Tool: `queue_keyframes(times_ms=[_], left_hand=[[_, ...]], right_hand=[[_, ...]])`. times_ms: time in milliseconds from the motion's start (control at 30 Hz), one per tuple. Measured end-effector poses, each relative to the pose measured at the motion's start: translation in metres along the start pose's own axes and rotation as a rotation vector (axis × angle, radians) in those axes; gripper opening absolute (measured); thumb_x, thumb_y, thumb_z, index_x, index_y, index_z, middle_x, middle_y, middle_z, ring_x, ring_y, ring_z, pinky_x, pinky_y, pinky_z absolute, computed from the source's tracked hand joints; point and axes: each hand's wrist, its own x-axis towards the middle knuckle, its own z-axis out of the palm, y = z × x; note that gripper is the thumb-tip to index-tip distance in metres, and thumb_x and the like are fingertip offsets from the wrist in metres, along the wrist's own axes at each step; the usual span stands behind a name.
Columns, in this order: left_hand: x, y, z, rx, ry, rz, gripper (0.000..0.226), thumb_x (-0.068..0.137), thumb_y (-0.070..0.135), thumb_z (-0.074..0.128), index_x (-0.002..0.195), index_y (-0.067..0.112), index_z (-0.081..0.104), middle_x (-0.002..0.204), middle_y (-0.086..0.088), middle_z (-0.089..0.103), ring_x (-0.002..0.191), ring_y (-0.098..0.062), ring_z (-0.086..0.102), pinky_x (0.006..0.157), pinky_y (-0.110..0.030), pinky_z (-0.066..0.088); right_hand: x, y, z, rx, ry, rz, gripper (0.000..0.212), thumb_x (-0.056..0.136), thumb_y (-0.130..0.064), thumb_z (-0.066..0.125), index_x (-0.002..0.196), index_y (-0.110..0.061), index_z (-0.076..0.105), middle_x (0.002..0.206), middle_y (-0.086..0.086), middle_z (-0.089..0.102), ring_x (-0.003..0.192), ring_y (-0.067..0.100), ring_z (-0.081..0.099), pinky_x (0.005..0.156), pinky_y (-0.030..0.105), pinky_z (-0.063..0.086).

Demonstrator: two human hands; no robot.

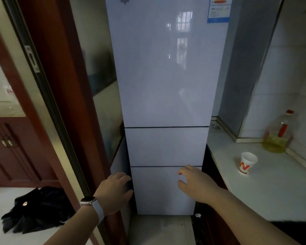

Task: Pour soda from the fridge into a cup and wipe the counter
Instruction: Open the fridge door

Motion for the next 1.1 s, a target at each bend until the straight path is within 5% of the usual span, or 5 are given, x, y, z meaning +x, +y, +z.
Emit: queue_keyframes(times_ms=[467,700,800,933,1100], left_hand=[[0.203,0.007,-0.018,-0.147,0.106,-0.139,0.057,0.08,0.058,0.051,0.128,0.029,0.059,0.129,0.01,0.056,0.117,-0.014,0.055,0.095,-0.028,0.046],[0.267,-0.021,-0.053,-0.388,0.287,-0.248,0.041,0.087,0.038,0.068,0.124,0.022,0.062,0.122,0.007,0.062,0.106,-0.01,0.057,0.091,-0.024,0.045],[0.298,-0.03,-0.066,-0.517,0.425,-0.281,0.035,0.088,0.021,0.07,0.12,0.015,0.061,0.113,-0.005,0.066,0.101,-0.02,0.062,0.091,-0.036,0.051],[0.342,-0.048,-0.082,-0.59,0.551,-0.326,0.049,0.09,0.022,0.067,0.135,0.01,0.05,0.13,-0.009,0.054,0.116,-0.026,0.052,0.095,-0.037,0.044],[0.399,-0.072,-0.103,-0.828,0.735,-0.337,0.065,0.089,0.029,0.069,0.142,0.008,0.038,0.139,-0.01,0.042,0.116,-0.018,0.045,0.092,-0.035,0.044]], right_hand=[[0.195,0.083,-0.062,-0.084,-0.004,-0.149,0.036,0.097,-0.042,0.044,0.123,-0.018,0.054,0.126,0.0,0.052,0.108,0.021,0.053,0.087,0.035,0.046],[0.274,0.064,-0.089,-0.081,0.08,-0.297,0.037,0.095,-0.041,0.047,0.124,-0.02,0.055,0.122,-0.003,0.054,0.109,0.022,0.054,0.087,0.034,0.047],[0.312,0.05,-0.089,-0.088,0.134,-0.362,0.035,0.095,-0.039,0.048,0.122,-0.02,0.056,0.12,-0.001,0.054,0.107,0.023,0.055,0.082,0.032,0.046],[0.355,0.03,-0.088,-0.1,0.224,-0.445,0.042,0.095,-0.033,0.05,0.133,-0.015,0.055,0.13,0.002,0.054,0.112,0.024,0.053,0.086,0.032,0.044],[0.411,0.002,-0.095,-0.246,0.378,-0.557,0.045,0.082,-0.031,0.049,0.118,-0.008,0.061,0.123,0.016,0.062,0.104,0.036,0.062,0.081,0.045,0.055]])
